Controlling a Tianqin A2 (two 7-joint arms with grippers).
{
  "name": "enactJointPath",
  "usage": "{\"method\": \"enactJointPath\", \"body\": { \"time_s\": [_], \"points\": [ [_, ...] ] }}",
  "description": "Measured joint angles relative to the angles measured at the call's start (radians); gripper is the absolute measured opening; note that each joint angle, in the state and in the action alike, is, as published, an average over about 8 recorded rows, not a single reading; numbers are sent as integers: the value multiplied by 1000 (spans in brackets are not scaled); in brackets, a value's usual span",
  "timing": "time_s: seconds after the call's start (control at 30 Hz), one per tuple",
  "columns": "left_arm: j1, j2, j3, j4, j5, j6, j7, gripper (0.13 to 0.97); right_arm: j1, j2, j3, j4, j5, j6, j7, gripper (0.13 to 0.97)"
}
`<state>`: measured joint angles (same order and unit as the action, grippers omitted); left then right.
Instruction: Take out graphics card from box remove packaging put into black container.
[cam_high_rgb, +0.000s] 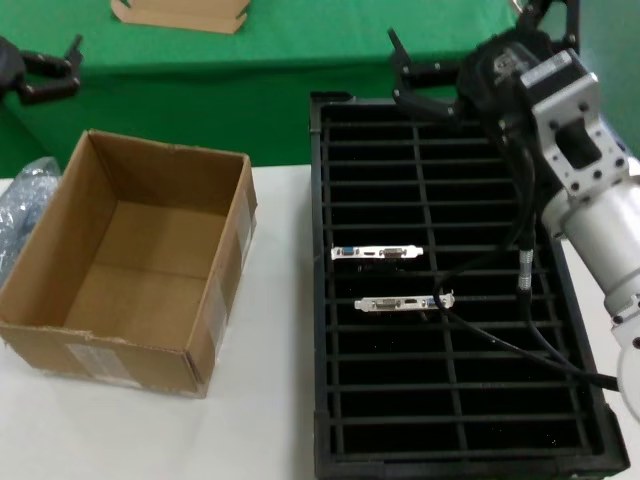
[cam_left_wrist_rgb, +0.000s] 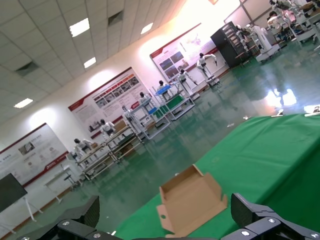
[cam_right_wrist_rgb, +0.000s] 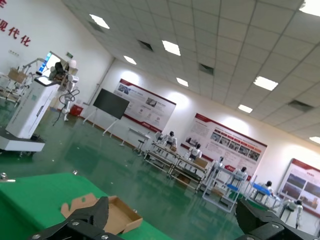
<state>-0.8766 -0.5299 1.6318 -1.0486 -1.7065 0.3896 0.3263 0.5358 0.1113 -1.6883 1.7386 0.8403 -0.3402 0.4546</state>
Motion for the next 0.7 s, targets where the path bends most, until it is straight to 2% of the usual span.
{"method": "enactJointPath", "body": {
  "time_s": [0.1,0.2,0.4,0.7],
  "points": [
    [30,8,-1,-19,-3,-13,-11,898,-19,4,5,-3,28,8,-15,850],
    [65,17,-2,-41,-7,-29,-24,935,-40,11,9,-8,65,21,-33,873],
    [136,36,-5,-86,-15,-61,-51,954,-84,27,16,-19,145,49,-70,941],
    [247,65,-9,-156,-26,-110,-92,966,-151,51,27,-37,266,93,-128,966]
  ]
}}
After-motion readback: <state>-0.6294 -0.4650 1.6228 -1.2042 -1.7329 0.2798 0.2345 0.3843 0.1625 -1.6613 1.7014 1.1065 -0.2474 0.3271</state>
